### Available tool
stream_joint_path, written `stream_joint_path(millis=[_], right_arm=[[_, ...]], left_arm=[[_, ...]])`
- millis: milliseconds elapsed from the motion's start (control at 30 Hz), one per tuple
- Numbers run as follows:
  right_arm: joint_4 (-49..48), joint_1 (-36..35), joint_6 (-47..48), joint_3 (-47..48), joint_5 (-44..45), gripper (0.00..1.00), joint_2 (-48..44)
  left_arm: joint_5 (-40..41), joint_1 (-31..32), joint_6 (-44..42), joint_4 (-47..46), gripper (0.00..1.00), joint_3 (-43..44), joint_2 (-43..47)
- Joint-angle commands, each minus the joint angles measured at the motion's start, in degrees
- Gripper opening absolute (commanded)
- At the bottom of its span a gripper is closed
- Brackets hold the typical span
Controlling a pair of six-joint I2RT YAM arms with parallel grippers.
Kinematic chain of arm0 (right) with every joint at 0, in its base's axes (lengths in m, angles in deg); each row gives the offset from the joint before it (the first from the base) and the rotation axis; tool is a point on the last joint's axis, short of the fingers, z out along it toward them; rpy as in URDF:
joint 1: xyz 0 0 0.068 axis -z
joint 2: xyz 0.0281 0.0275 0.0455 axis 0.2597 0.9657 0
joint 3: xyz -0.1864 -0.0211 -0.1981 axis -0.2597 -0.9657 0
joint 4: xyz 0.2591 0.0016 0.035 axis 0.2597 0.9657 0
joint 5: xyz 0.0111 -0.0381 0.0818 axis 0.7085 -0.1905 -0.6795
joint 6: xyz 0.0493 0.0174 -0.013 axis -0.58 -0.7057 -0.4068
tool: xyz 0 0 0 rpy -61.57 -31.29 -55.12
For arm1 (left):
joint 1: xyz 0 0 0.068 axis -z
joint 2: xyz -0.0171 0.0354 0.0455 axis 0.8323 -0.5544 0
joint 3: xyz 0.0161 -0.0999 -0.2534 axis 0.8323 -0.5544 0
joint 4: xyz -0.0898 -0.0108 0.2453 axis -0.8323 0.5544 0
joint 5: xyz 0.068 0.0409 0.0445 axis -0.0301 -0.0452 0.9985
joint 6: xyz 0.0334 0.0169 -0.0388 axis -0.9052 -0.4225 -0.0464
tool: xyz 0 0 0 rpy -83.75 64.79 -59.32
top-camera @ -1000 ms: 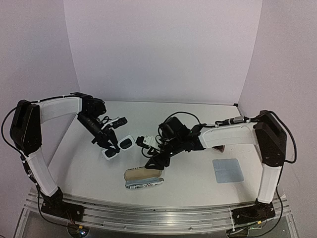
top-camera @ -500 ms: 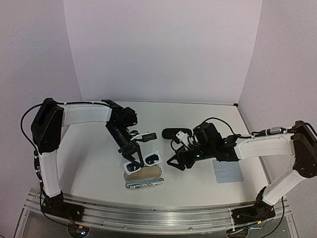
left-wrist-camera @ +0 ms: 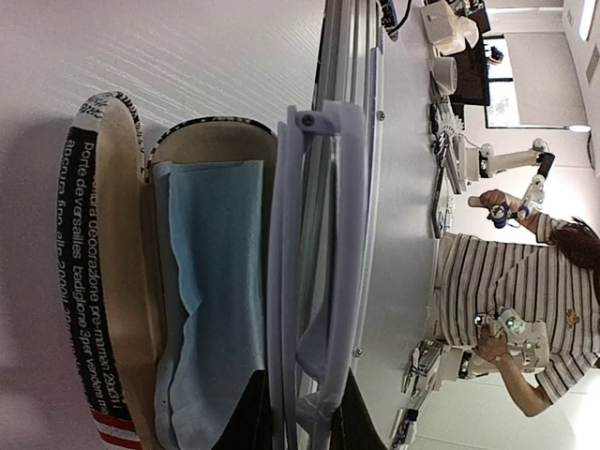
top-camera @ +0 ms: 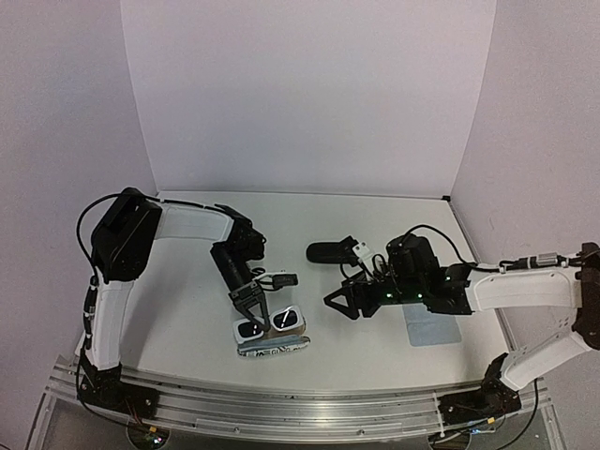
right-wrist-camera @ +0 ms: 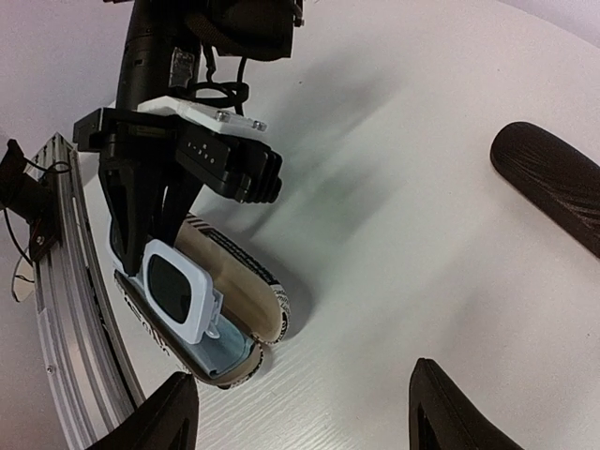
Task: Organize the sunglasses
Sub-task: Place the sunglasses in the sunglasses case.
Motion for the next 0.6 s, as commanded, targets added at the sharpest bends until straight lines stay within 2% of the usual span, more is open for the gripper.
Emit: stream_joint_path(millis=[0, 233, 567], right_arm=[[-2.1, -0.3, -1.9, -0.7, 0.5, 0.69, -1.2], [-2.8, -1.3, -3.0, 0.2, -0.7, 0.7, 0.6], [-2.8, -1.8, -3.0, 0.0, -0.5, 0.71, 0.9]], left_arm=[[-3.6, 0.9, 0.0, 3.9, 0.09, -0.1, 0.4], [-1.7, 1.0, 2.0, -1.0, 0.09, 0.9, -2.0], [-3.3, 1.0, 0.8, -0.2, 0.1, -1.1, -4.6]])
